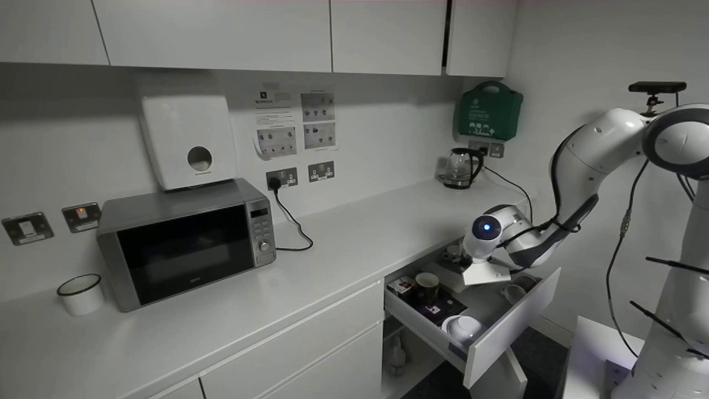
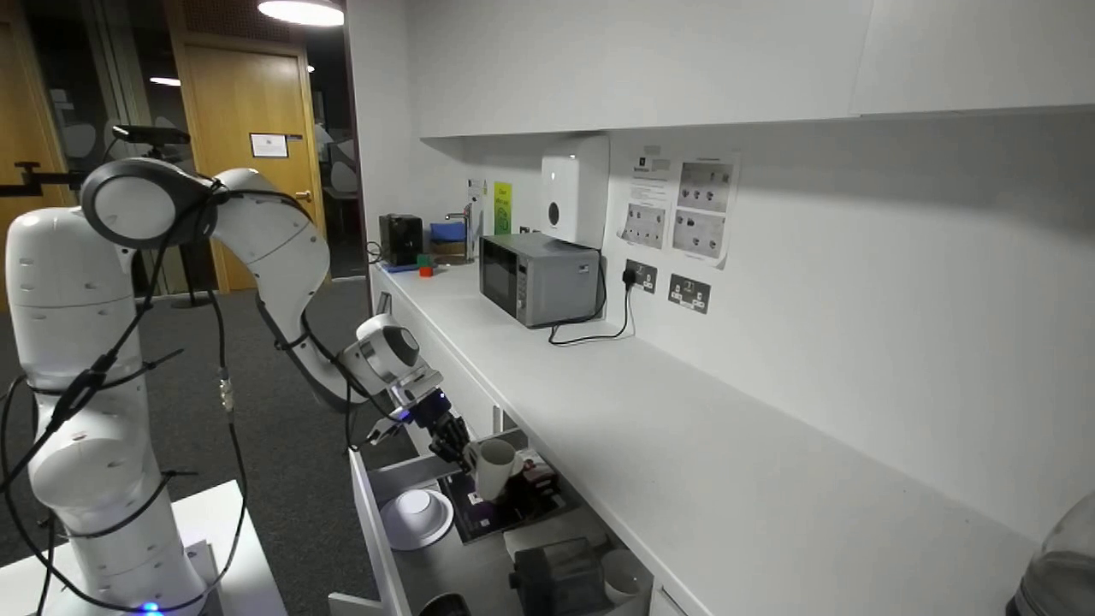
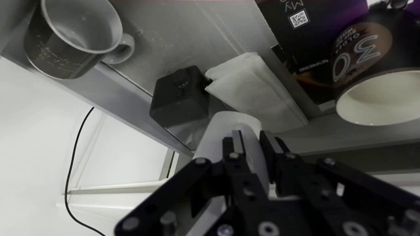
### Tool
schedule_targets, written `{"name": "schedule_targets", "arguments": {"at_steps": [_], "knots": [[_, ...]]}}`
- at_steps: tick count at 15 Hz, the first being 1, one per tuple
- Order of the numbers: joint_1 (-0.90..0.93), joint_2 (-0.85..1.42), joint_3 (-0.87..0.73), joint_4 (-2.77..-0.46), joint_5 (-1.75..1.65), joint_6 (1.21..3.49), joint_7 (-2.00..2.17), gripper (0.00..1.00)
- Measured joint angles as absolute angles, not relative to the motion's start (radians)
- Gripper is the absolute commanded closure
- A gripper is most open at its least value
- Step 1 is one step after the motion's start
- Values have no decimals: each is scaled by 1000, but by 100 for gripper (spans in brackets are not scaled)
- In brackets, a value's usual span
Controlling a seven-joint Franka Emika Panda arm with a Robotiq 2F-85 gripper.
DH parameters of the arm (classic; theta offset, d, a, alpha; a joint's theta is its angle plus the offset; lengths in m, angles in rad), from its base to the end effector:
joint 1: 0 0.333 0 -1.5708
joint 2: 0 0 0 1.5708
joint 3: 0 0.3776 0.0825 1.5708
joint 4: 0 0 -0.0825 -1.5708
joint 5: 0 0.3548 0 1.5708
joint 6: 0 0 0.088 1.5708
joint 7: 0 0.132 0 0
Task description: Put the black and white mugs inside the drawer
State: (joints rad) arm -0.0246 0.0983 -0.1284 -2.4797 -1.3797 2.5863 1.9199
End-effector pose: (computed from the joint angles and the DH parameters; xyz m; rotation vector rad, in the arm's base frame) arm 0.4594 -0.0657 0.3116 2.3707 -1.0720 0.7343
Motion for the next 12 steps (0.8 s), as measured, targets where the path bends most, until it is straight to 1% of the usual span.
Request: {"name": "schedule_targets", "arguments": {"at_steps": [4,7,12], "knots": [[5,133,-113,-2475,-1380,2566,1995,95],[17,181,-84,-2448,-1377,2507,2037,95],[16,279,-42,-2370,-1259,2433,2047,95]]}}
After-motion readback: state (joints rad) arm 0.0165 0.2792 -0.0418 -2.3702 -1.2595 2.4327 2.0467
